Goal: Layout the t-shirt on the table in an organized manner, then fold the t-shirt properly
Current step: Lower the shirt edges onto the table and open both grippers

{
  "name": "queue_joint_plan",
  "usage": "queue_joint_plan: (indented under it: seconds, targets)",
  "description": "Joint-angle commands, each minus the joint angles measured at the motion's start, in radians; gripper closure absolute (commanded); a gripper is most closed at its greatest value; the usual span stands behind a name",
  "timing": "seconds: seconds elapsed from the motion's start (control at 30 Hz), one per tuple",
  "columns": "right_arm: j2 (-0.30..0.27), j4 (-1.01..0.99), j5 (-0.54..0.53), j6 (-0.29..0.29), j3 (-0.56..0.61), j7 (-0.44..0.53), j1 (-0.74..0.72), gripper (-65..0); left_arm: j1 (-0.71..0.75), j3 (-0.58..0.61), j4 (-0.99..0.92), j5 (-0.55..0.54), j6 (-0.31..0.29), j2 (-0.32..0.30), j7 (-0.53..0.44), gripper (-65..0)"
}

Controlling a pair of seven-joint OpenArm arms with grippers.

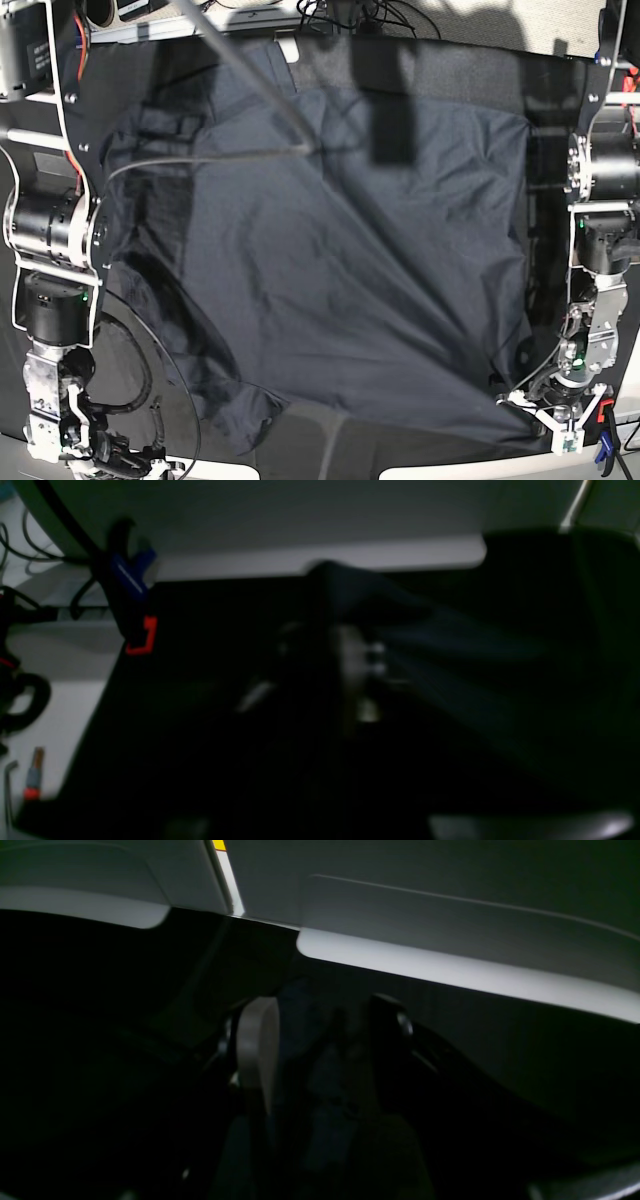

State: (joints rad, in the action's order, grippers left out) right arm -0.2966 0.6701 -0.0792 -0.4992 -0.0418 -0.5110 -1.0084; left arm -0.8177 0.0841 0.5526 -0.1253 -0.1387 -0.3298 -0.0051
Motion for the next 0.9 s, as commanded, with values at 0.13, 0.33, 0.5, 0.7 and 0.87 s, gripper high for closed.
queue_joint_plan:
  seconds: [0.13, 0.33, 0.5, 0.7, 0.87]
  targets:
    - [0.002, 0.019, -0.010, 0.013, -0.004, 0.013, -0.047, -28.6, -0.047, -0.004, 0.015, -0.006, 0.106, -0.014, -0.074, -24.3]
    - [0.003, 0.019, -0.010, 0.013, -0.004, 0.014, -0.047, -28.6, -0.050, -0.004, 0.015, -0.005, 0.074, -0.037, -0.079, -24.3]
    - [0.003, 0.019, -0.010, 0.013, -0.004, 0.012, -0.047, -28.6, -0.053, -0.004, 0.015, -0.005, -0.118, -0.059, -0.071, -24.3]
    - [0.003, 0.019, -0.011, 0.013, -0.004, 0.012, -0.047, -28.6, -0.084, -0.004, 0.015, -0.006, -0.296, -0.066, 0.077, -23.4]
    - [0.003, 0.019, -0.011, 0.013, -0.004, 0.002, -0.047, -28.6, -0.130, -0.004, 0.015, -0.006, -0.164, -0.070, 0.065, -23.4]
